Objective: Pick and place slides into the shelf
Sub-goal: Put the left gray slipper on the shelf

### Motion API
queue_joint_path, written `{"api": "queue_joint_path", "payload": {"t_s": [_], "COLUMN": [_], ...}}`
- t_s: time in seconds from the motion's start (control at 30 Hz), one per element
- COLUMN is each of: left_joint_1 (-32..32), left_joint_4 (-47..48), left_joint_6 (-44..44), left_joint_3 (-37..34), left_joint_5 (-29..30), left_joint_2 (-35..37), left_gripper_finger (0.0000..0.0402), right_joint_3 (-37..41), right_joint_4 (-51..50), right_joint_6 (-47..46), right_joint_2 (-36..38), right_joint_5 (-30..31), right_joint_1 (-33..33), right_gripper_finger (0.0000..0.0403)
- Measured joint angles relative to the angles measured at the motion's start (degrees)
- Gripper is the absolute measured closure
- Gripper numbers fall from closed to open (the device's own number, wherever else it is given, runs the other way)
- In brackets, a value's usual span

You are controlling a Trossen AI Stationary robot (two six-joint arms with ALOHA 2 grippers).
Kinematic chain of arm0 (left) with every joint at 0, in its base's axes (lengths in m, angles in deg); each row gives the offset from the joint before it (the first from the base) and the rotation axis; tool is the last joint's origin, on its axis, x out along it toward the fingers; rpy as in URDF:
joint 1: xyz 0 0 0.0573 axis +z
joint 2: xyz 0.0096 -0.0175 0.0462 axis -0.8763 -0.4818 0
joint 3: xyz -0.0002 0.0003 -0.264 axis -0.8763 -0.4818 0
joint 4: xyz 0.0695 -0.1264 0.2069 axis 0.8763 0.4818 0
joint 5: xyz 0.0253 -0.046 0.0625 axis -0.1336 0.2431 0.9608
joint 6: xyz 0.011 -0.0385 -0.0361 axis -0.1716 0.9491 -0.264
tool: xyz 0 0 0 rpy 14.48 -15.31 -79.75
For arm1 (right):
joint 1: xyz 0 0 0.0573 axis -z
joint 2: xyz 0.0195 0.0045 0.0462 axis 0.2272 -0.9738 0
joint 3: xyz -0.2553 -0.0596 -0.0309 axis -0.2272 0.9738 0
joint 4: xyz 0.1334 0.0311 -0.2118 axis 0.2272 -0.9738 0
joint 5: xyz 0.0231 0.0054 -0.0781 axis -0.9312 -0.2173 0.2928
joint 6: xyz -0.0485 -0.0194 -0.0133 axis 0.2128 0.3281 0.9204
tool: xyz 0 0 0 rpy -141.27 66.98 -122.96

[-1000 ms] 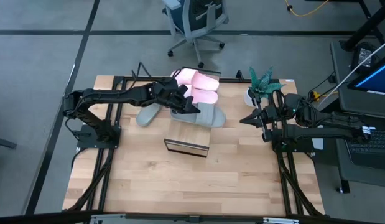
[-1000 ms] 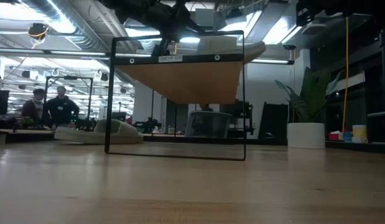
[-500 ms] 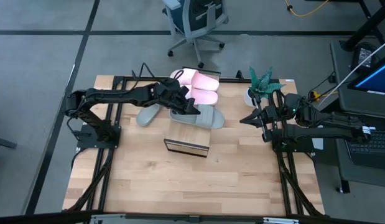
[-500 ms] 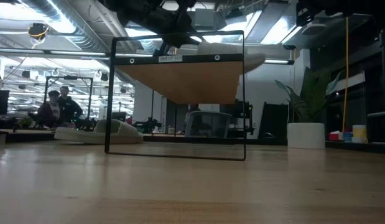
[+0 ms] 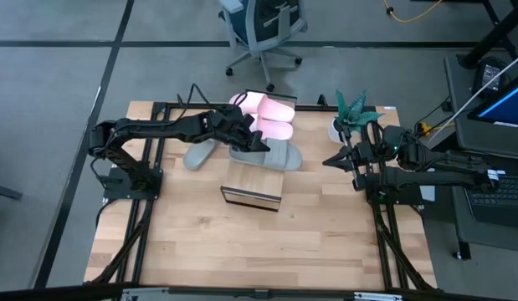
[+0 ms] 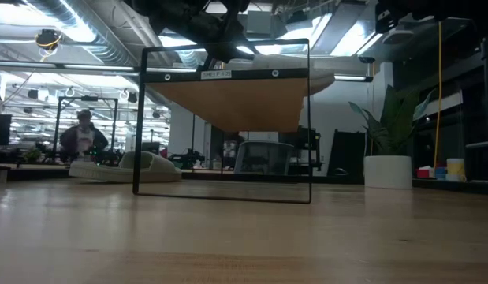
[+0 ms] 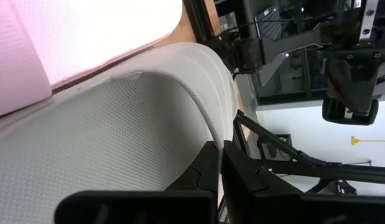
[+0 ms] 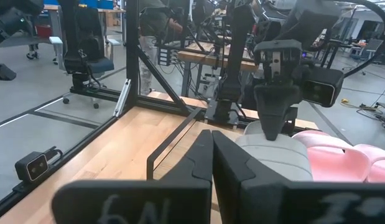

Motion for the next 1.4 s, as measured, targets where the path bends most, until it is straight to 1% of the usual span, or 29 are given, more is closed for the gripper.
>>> {"api": "queue_joint_path", "payload": {"t_s": [0.7,0.87,1.2,1.4], "left_joint_1": [0.0,0.0,0.4,0.4], "left_joint_4": [0.0,0.0,0.0,0.0], "left_joint_6": [-1.7,-3.6,-4.5,-4.5], "left_joint_3": [-0.1,-0.1,-0.1,-0.1], "left_joint_5": [0.1,0.3,1.1,0.5], "left_joint_2": [0.0,0.0,0.0,0.0], "left_gripper_finger": [0.0397,0.0368,0.0303,0.0278], "right_joint_3": [0.0,0.0,0.0,0.0], "right_joint_4": [-0.5,-1.3,-1.4,-1.4], "right_joint_6": [0.0,0.0,-0.3,-0.6], "right_joint_2": [0.0,0.0,0.0,0.0], "right_joint_5": [0.0,0.0,0.0,0.0], "right_joint_1": [0.0,0.0,0.0,0.0], "right_gripper_finger": [0.0398,0.0398,0.0398,0.0398]}}
